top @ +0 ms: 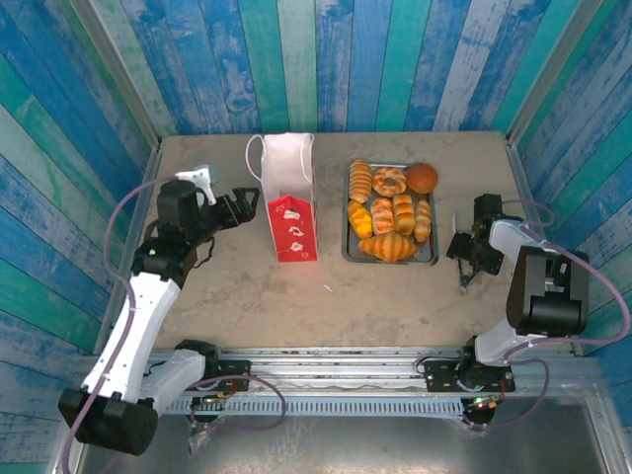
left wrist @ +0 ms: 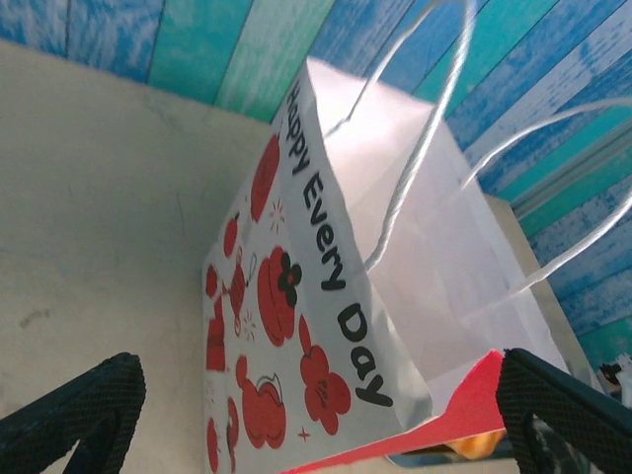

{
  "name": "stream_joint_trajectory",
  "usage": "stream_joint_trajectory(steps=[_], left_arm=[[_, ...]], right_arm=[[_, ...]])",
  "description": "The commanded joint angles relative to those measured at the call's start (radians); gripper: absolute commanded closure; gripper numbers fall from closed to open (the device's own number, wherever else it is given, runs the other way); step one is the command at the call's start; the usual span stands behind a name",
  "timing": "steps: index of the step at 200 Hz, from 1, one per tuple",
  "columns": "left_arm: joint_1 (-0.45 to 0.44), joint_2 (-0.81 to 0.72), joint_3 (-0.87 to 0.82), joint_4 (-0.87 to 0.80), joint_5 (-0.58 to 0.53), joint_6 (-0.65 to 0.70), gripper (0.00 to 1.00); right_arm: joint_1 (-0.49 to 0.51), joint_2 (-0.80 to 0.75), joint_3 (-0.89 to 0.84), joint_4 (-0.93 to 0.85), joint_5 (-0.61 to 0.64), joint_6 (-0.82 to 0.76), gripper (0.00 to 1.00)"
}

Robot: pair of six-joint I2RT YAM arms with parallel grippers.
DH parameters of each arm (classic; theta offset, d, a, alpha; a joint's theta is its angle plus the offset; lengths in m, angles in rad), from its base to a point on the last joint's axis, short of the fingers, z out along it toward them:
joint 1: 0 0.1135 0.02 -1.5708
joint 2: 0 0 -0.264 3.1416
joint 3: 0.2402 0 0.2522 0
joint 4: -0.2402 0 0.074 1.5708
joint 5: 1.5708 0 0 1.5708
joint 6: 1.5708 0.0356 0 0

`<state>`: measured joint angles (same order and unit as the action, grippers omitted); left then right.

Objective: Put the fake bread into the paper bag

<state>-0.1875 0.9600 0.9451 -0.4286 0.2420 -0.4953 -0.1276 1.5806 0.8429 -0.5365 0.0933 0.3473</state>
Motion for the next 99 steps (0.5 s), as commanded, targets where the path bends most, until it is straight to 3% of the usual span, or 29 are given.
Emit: stream_joint_trajectory(steps=[1,41,99], left_arm=[[-0.02,0.057,0.053,0.012,0.017,-0.049,0.04],[-0.068,0.173,0.104,0.052,-0.055,-0.093,0.0],[-0.081,0.271,0.144,0.137,-0.124,-0.134,0.15]], right_arm=[[-0.006,-0.032,-0.017,-0.006,0.014,-0.009,0.14],[-0.006,-0.046,-0.032,0.006,0.016,-0.017,0.21],[-0.006,-0.097,-0.05,0.014,0.031,-0.028,0.41]])
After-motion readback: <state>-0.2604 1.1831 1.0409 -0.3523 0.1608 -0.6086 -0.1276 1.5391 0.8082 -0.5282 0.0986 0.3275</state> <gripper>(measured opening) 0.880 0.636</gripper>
